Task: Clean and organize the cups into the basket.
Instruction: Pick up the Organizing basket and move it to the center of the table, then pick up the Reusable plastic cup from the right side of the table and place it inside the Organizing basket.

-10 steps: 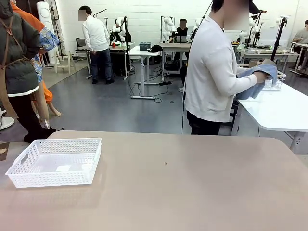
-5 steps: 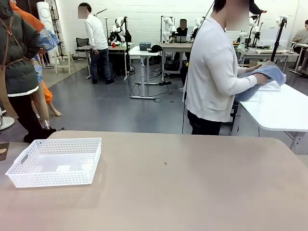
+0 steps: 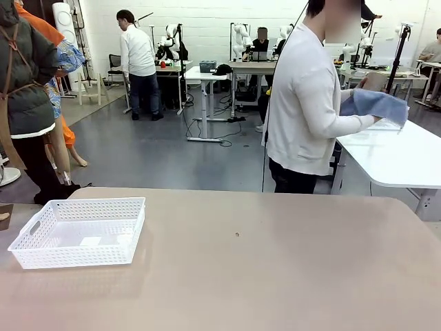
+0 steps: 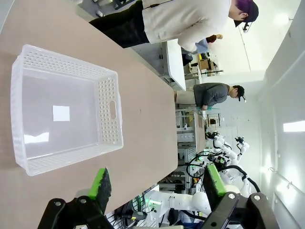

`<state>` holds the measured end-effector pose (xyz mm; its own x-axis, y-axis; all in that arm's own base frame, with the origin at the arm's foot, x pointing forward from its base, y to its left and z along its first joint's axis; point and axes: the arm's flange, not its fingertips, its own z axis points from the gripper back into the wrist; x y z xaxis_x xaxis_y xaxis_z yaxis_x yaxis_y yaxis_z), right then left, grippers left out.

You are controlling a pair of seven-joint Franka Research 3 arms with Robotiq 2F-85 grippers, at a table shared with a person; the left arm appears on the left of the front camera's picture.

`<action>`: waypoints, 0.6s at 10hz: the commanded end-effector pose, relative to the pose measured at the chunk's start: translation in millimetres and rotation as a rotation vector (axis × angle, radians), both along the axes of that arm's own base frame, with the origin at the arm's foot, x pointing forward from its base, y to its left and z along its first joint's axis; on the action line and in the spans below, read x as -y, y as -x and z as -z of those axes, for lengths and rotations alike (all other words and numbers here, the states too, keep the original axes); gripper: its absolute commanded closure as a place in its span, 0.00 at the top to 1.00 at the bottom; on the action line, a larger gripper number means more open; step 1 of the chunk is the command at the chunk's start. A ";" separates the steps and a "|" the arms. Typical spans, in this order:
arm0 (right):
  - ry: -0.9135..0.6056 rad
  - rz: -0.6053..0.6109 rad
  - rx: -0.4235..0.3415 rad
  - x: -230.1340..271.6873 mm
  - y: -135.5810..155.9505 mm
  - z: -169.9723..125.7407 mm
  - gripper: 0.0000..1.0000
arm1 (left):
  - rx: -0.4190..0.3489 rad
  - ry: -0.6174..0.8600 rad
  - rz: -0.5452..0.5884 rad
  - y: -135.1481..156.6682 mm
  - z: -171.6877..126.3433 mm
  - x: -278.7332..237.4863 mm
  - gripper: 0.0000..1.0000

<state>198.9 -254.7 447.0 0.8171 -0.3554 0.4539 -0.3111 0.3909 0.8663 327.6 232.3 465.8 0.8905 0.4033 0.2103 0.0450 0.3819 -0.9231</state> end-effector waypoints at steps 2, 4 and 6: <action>-0.008 -0.004 0.010 0.2 0.7 -0.5 1.00 | 0.010 0.001 0.010 -0.2 -1.3 -0.5 1.00; -0.008 -0.004 0.010 0.2 0.7 -0.5 1.00 | 0.010 0.001 0.010 -0.2 -1.3 -0.5 1.00; -0.008 -0.004 0.010 0.2 0.7 -0.5 1.00 | 0.010 0.001 0.010 -0.2 -1.3 -0.5 1.00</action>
